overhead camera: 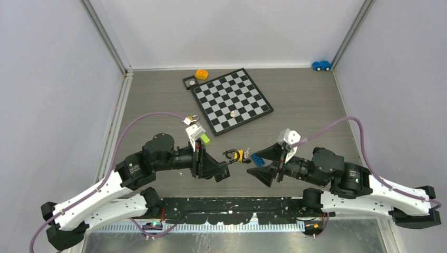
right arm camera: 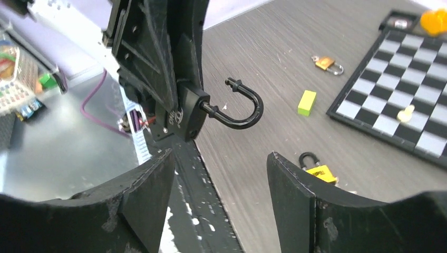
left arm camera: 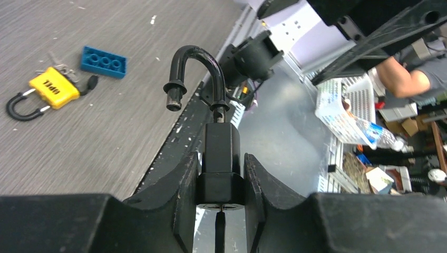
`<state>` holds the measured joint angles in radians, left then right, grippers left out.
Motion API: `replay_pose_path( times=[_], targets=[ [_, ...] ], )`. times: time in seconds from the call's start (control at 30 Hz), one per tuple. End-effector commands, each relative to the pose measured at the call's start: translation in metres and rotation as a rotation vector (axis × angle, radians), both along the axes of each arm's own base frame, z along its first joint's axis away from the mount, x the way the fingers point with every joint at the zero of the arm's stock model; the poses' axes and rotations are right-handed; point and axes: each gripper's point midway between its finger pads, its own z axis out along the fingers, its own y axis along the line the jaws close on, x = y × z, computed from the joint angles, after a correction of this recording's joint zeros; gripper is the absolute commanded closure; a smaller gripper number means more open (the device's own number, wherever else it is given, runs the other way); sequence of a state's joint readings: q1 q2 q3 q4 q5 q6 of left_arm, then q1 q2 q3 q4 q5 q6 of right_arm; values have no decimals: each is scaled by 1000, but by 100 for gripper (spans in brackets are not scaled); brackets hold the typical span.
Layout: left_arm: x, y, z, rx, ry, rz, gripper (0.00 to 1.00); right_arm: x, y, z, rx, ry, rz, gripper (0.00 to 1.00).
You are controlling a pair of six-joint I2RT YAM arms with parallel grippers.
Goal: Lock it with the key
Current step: Pick up the lock from the center of the board.
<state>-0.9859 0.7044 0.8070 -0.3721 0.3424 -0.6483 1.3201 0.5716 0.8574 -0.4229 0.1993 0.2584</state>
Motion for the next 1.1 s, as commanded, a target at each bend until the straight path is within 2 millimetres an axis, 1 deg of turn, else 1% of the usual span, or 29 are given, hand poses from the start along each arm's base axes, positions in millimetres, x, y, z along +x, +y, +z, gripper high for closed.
replay_pose_path(
  times=[0.0,0.1,0.17,0.2,0.23,0.33,0.4,0.5,0.63,0.8,1.07],
  targets=[
    [-20,-5,56,-145,-127,-151,100,-12,0,17,-20,-358,178,29],
    [-21,-4,57,-133,-144,-165,100,-10,-2,17,-74,-537,216,23],
    [-21,-4,57,-128,-153,-168,100,-21,1,13,-127,-698,341,21],
    [-22,-3,58,-129,-157,-170,100,-22,1,12,-157,-779,373,20],
    [-23,-2,58,-131,-160,-175,100,-21,2,14,-186,-860,390,20],
    [-28,-2,62,-146,-164,-199,100,-15,6,17,-266,-997,422,19],
    [-30,-2,63,-149,-160,-211,100,-14,8,23,-311,-1043,454,19],
    [-34,-5,66,-166,-150,-237,100,-10,15,22,-368,-1091,487,20],
    [-39,-9,70,-197,-129,-275,100,-7,26,23,-368,-1130,486,22],
    [-41,-10,72,-209,-116,-287,100,-7,32,14,-387,-1128,511,26],
    [-43,-11,76,-232,-115,-298,100,-4,34,3,-410,-1120,514,34]
  ],
)
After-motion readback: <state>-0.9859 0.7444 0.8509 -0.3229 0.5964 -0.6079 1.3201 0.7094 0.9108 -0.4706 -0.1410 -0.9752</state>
